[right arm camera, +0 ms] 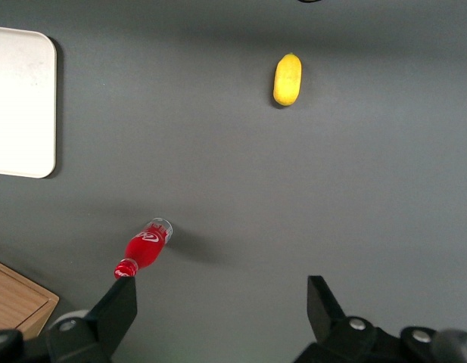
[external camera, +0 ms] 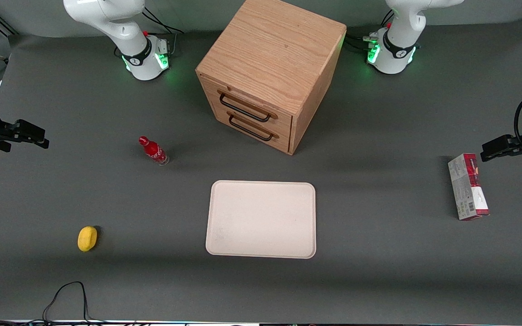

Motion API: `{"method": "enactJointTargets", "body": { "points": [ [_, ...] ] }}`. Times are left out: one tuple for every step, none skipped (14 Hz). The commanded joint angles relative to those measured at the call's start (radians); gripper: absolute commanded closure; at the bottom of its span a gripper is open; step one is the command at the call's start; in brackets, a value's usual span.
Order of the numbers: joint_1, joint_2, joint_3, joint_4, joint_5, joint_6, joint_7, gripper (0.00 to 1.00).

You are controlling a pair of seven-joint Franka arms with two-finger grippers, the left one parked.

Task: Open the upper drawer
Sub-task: 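Move the right gripper toward the upper drawer's black handle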

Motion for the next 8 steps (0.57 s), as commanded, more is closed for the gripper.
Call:
{"method": "enactJointTargets", "body": {
  "points": [
    [-0.007, 0.011, 0.004, 0.022, -0.008, -0.016, 0.022, 0.0],
    [-0.007, 0.011, 0.004, 0.024, -0.008, -0.016, 0.022, 0.0],
    [-0.006, 0.011, 0.004, 0.024, -0.01, -0.016, 0.022, 0.0],
    [-0.006, 0.011, 0.006, 0.024, -0.01, -0.016, 0.022, 0.0],
    [-0.004, 0.011, 0.007, 0.025, -0.008, -0.016, 0.022, 0.0],
    [-0.004, 0.011, 0.011, 0.025, -0.008, -0.016, 0.022, 0.0],
    [-0.001, 0.011, 0.014, 0.024, -0.007, -0.016, 0.024, 0.0],
    [0.075, 0.011, 0.015, 0.022, -0.004, -0.02, 0.025, 0.0]
  ]
}}
